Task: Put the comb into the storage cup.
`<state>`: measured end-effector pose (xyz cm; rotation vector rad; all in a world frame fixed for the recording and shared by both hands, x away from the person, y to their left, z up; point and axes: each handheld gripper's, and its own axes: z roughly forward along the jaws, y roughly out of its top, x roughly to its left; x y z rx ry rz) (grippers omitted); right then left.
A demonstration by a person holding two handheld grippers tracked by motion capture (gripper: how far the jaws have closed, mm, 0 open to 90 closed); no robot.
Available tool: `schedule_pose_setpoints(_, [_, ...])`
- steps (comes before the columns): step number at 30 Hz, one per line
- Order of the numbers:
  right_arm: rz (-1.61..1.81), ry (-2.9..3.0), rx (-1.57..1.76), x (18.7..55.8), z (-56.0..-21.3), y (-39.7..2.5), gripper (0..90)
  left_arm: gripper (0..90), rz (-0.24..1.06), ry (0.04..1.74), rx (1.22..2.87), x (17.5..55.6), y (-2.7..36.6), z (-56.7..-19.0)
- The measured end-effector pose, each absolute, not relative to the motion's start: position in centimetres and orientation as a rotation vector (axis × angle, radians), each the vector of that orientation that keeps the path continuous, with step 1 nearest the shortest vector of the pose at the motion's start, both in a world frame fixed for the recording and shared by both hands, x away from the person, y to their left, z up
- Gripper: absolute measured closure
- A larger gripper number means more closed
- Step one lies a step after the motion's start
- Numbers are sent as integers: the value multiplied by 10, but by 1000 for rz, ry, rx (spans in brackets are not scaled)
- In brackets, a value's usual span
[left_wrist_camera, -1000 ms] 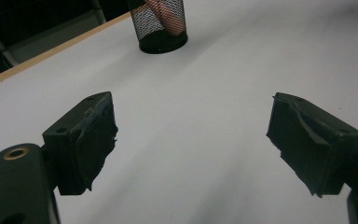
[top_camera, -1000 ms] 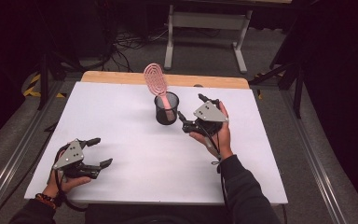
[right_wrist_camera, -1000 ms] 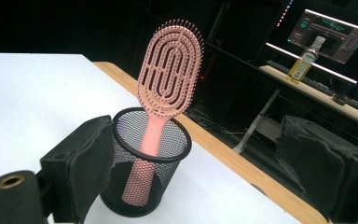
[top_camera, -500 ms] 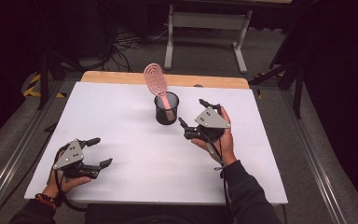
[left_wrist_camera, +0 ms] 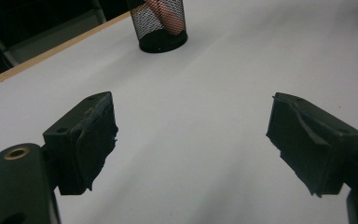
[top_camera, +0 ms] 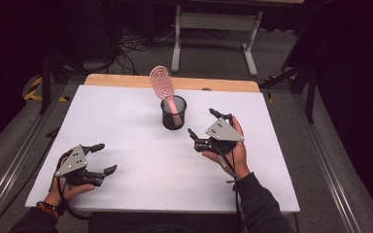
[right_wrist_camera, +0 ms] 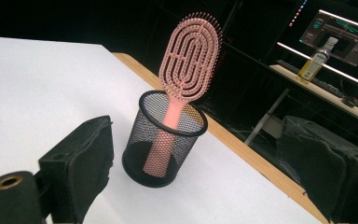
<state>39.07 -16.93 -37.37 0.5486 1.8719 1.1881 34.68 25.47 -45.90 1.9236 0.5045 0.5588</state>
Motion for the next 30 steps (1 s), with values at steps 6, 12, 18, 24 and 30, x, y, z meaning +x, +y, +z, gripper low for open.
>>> schedule_pose_setpoints(6, [1182, 1874, 537, 381, -375, -176, 113, 164, 562, 501, 1925, 345, 256, -458])
schedule_pose_setpoints(12, [1162, 1876, 527, 371, -378, -183, 113, 164, 568, 497, 1924, 344, 255, -457])
schedule_pose_setpoints(18, [1145, 1890, 514, 367, -382, -188, 112, 164, 567, 493, 1927, 344, 254, -458])
schedule_pose_setpoints(24, [1115, 1900, 493, 362, -388, -190, 112, 164, 568, 493, 1929, 344, 254, -458])
schedule_pose_setpoints(30, [1116, 1918, 494, 358, -393, -193, 111, 164, 568, 492, 1931, 344, 254, -458])
